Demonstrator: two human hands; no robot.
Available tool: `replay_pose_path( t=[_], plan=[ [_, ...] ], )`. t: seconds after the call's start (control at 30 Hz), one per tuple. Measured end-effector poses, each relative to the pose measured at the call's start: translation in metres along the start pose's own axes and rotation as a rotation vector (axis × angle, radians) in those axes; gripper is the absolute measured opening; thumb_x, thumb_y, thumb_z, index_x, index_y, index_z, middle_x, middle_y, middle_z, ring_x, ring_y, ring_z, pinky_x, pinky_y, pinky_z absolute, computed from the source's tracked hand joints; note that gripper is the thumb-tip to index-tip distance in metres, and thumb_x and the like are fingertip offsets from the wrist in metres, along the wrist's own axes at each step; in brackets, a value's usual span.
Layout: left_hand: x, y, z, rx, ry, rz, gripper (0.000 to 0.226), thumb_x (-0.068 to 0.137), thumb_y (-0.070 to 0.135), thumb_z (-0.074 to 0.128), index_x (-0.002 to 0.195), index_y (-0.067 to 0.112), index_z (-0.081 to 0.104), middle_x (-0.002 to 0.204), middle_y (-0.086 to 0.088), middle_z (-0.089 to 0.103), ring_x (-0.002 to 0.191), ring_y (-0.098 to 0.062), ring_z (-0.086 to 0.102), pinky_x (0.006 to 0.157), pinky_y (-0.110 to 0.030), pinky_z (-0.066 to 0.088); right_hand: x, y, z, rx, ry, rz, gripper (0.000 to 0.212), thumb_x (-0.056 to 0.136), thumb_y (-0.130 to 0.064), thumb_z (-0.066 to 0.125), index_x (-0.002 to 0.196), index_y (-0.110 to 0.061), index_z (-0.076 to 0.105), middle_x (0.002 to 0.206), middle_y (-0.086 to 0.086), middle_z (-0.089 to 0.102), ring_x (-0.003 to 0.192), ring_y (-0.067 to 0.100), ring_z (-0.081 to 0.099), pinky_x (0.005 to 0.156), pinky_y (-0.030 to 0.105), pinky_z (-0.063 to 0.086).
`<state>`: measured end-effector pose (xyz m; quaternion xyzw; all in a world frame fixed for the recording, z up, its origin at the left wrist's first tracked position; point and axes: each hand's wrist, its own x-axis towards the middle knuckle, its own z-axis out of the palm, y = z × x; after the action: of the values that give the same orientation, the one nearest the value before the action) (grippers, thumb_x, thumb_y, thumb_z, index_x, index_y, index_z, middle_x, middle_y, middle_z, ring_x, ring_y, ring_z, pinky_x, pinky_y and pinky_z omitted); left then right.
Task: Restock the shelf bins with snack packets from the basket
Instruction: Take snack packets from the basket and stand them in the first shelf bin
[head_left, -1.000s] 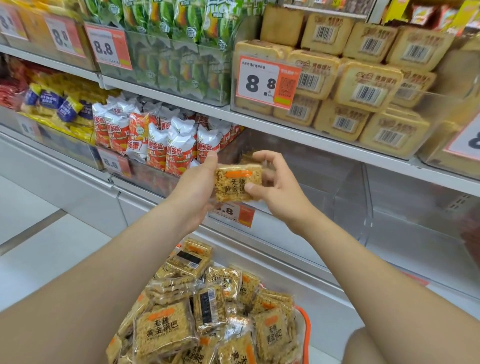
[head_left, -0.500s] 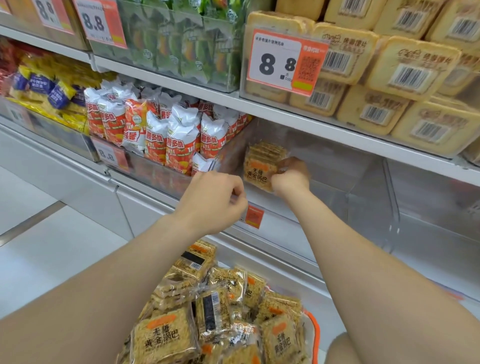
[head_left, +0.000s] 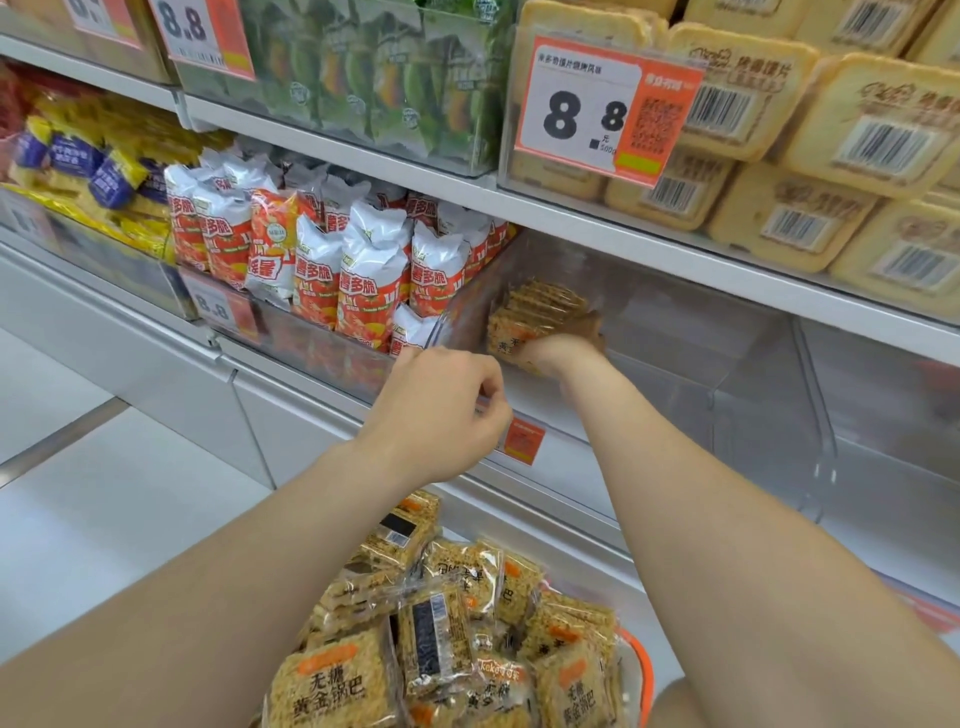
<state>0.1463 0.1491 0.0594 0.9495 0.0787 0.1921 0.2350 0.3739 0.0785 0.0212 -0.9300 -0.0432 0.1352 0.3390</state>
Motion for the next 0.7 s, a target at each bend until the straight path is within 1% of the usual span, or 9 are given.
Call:
replay_pose_path(
  t=[0.07,0.1,0.27,0.33,0.4,0.47,0.53,0.63,0.7],
  plan=[
    [0.000,-0.001,0.001,0.006,0.005,0.007,0.024,0.088,0.043,0.045,0.083,0.034,0.067,0.077,0.013,0.068,0.079,-0.012,0.060,0.097,-0.044,0.045,0.026,0.009,0.012,0.021,-0.033,-0.012,0.134,0.050,-0.061,0.086,0.160,-0.015,0.027,0.162,0.010,0.035,0.145,0.031,0.042,0.114,0.045,0.042],
    [0.000,-0.002,0.002,0.010,0.007,0.010,0.024,0.089,0.043,0.045,0.084,0.034,0.067,0.078,0.014,0.068,0.081,-0.012,0.060,0.097,-0.044,0.044,0.034,0.012,0.015,0.045,-0.004,-0.044,0.132,0.051,-0.059,0.086,0.160,-0.015,0.026,0.160,0.008,0.040,0.141,0.026,0.048,0.110,0.038,0.046],
    [0.001,-0.005,0.004,0.013,0.006,0.024,0.026,0.089,0.045,0.043,0.085,0.035,0.066,0.081,0.014,0.068,0.083,-0.013,0.059,0.099,-0.044,0.042,-0.003,0.006,-0.012,0.097,0.061,-0.103,0.074,0.074,-0.023,0.089,0.139,-0.017,0.055,0.129,0.000,0.067,0.115,0.020,0.066,0.097,0.039,0.059],
    [0.001,-0.005,0.004,0.012,0.009,0.027,0.026,0.089,0.045,0.043,0.085,0.035,0.066,0.081,0.015,0.068,0.084,-0.012,0.059,0.100,-0.043,0.041,-0.006,0.009,-0.015,0.104,0.031,-0.118,0.068,0.073,-0.024,0.089,0.133,-0.020,0.058,0.121,-0.002,0.070,0.108,0.019,0.068,0.091,0.036,0.061],
    [0.002,-0.005,0.004,0.006,0.000,0.024,0.026,0.089,0.045,0.043,0.086,0.035,0.067,0.082,0.016,0.069,0.086,-0.011,0.060,0.102,-0.044,0.040,-0.010,0.008,-0.017,0.093,0.032,-0.132,0.085,0.065,-0.035,0.091,0.140,-0.019,0.054,0.125,-0.001,0.069,0.111,0.020,0.068,0.091,0.036,0.061],
    [0.001,-0.006,0.003,-0.025,-0.003,0.029,0.023,0.089,0.044,0.046,0.086,0.035,0.068,0.083,0.016,0.069,0.087,-0.012,0.062,0.100,-0.046,0.045,-0.015,0.005,-0.018,0.055,0.049,-0.083,0.113,0.061,-0.043,0.092,0.155,-0.013,0.037,0.141,0.003,0.062,0.125,0.025,0.063,0.097,0.039,0.060],
    [0.000,-0.008,0.002,-0.057,0.016,0.042,0.021,0.090,0.040,0.051,0.091,0.032,0.070,0.086,0.015,0.069,0.090,-0.013,0.063,0.093,-0.045,0.052,-0.018,0.005,-0.017,0.027,0.037,-0.022,0.128,0.062,-0.050,0.092,0.160,-0.006,0.022,0.150,0.008,0.053,0.134,0.029,0.056,0.102,0.042,0.056],
    [0.000,-0.009,-0.004,-0.065,0.057,0.072,0.013,0.093,0.032,0.060,0.098,0.027,0.071,0.093,0.012,0.067,0.095,-0.013,0.059,0.088,-0.039,0.052,-0.020,0.006,-0.018,-0.023,0.046,0.005,0.141,0.035,-0.066,0.089,0.154,-0.013,0.034,0.143,0.006,0.054,0.128,0.028,0.057,0.098,0.044,0.058],
    [-0.002,-0.007,-0.011,-0.087,0.110,0.074,0.010,0.091,0.033,0.059,0.090,0.031,0.069,0.084,0.014,0.065,0.086,-0.009,0.059,0.079,-0.040,0.054,-0.024,0.008,-0.022,-0.073,0.073,0.032,0.134,0.052,-0.064,0.090,0.158,-0.012,0.026,0.149,0.009,0.045,0.137,0.031,0.046,0.108,0.045,0.049]
  ],
)
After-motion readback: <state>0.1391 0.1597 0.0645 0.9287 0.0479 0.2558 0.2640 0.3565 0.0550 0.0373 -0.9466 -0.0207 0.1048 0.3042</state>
